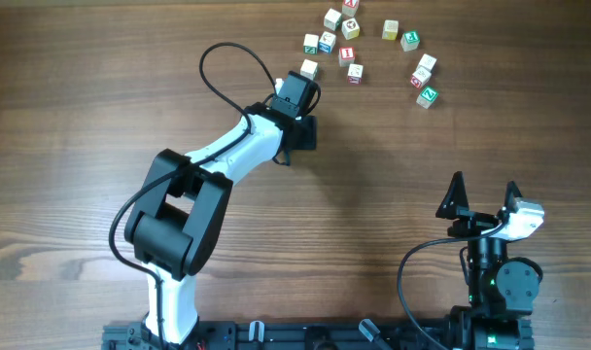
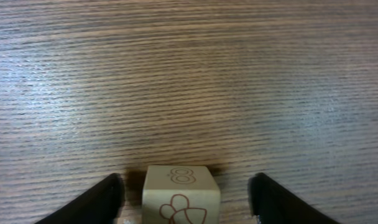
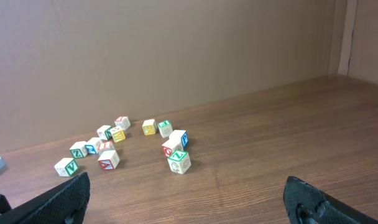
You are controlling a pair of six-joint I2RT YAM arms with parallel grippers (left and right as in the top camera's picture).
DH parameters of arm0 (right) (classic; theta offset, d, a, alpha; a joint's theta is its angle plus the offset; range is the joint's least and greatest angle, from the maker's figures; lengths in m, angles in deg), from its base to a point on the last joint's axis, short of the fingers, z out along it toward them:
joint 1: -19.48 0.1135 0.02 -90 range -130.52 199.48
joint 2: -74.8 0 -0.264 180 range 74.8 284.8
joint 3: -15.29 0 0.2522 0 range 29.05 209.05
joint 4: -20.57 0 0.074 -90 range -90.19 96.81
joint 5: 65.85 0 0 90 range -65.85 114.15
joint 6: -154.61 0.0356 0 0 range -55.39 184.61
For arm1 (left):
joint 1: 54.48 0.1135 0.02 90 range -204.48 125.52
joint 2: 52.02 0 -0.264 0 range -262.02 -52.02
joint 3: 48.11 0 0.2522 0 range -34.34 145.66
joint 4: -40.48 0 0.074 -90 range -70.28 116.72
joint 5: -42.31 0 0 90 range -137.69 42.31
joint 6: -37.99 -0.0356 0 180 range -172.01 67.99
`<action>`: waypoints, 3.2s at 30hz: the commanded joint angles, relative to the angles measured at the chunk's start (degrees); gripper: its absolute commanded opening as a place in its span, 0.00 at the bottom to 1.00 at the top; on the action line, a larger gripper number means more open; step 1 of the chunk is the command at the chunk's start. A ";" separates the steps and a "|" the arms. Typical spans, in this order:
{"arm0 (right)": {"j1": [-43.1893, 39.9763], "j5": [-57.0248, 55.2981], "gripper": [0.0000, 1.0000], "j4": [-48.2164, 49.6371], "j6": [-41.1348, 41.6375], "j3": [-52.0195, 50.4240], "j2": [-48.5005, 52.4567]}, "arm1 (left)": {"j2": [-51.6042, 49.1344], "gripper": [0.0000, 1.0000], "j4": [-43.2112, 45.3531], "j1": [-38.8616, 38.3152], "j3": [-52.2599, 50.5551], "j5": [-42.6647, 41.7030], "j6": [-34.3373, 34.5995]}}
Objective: Form a horizontal line
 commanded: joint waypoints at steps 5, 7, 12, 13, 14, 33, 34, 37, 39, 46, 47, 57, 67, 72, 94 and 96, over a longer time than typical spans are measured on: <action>0.24 0.76 1.00 0.17 -0.98 -0.15 -0.11 | 5.01 0.90 0.42 -0.13 -0.33 -0.96 -0.28; 0.24 0.76 1.00 0.15 -0.98 -0.15 -0.11 | 7.04 0.86 -0.31 -0.15 -0.33 -0.96 -0.22; 0.24 0.76 1.00 0.15 -0.96 -0.15 -0.11 | 12.00 0.93 -2.78 0.11 -0.26 1.33 0.13; 0.24 0.76 1.00 0.15 -0.98 -0.15 -0.11 | 13.64 0.97 -3.56 0.28 -0.26 2.25 0.13; 0.24 0.76 1.00 0.15 -0.96 -0.15 -0.11 | 15.85 0.99 -4.59 0.48 -0.26 3.26 0.11; 0.24 0.76 1.00 0.15 -0.98 -0.15 -0.11 | 64.39 1.00 -55.10 1.20 -0.28 17.53 3.15; 0.24 0.76 1.00 0.17 -0.96 -0.15 -0.11 | 65.33 1.00 -55.52 1.20 -0.28 17.51 3.15; 0.24 0.76 1.00 0.15 -0.98 -0.15 -0.11 | 67.71 1.00 -55.56 1.20 -0.28 17.53 3.15; 0.24 0.76 1.00 0.15 -0.96 -0.15 -0.11 | 68.43 1.00 -55.56 1.20 -0.28 17.53 3.15; 0.24 1.03 1.00 0.85 1.73 -0.15 -0.11 | 68.37 1.00 -55.56 1.20 -0.28 17.53 3.15; 0.24 2.97 1.00 1.97 11.56 -0.15 -0.11 | 68.37 1.00 -55.56 1.20 -0.28 17.51 3.15; 0.24 33.31 0.99 6.05 44.35 0.20 0.76 | 68.37 1.00 -55.56 1.20 -0.28 17.51 3.15; 0.24 30.49 0.99 2.45 28.37 15.54 25.05 | 68.37 1.00 -55.56 1.20 -0.28 17.51 3.15; 0.28 30.51 0.99 -7.98 18.23 36.28 51.76 | 68.37 1.00 -55.56 1.20 -0.28 17.51 3.15; 12.35 16.70 0.99 -14.97 4.50 86.73 104.28 | 68.37 1.00 -55.56 1.20 -0.28 17.53 3.15; 13.81 16.22 0.99 -16.94 1.86 91.65 109.90 | 68.37 1.00 -55.56 1.20 -0.28 17.51 3.15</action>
